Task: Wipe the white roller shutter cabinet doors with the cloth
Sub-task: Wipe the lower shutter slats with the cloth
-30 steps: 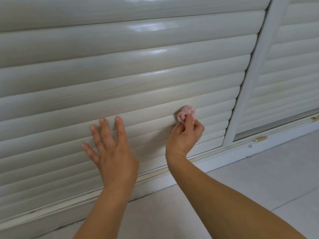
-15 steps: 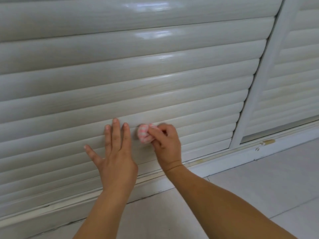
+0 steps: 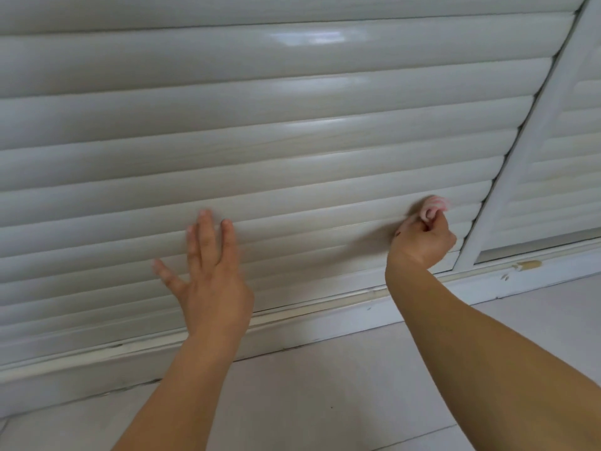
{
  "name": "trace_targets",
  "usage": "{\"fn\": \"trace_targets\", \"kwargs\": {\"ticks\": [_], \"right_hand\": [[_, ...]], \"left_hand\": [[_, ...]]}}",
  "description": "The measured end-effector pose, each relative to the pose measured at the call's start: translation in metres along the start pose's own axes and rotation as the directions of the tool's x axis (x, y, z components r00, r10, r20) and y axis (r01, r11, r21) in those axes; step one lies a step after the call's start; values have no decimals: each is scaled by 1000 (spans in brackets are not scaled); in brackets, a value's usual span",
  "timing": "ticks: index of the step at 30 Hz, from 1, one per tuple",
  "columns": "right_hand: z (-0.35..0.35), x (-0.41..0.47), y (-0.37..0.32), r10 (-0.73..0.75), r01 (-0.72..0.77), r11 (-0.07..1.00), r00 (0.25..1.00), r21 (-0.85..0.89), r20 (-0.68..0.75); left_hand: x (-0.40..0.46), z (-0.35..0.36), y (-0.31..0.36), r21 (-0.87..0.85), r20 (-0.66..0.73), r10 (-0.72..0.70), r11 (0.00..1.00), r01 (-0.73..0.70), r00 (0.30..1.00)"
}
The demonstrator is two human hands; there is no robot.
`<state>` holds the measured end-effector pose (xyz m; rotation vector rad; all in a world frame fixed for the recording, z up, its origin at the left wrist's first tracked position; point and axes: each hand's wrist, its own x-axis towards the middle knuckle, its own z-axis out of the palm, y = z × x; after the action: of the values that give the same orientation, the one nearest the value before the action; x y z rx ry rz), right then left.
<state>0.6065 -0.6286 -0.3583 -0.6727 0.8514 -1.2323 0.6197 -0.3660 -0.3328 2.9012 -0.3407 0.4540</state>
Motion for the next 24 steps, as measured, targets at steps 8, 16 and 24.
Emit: {"fn": "trace_targets", "kwargs": {"ticks": [8, 16, 24], "right_hand": [[17, -113, 48, 99, -100, 995, 993, 7, 63], [21, -204, 75, 315, -334, 942, 853, -28, 416], [-4, -177, 71, -37, 302, 932, 631, -201, 775]], "left_hand": [[-9, 23, -48, -95, 92, -55, 993, 64, 994], [-6, 30, -48, -105, 64, -46, 993, 52, 997], [-8, 28, -64, -155, 20, -6, 988, 9, 1000]]}}
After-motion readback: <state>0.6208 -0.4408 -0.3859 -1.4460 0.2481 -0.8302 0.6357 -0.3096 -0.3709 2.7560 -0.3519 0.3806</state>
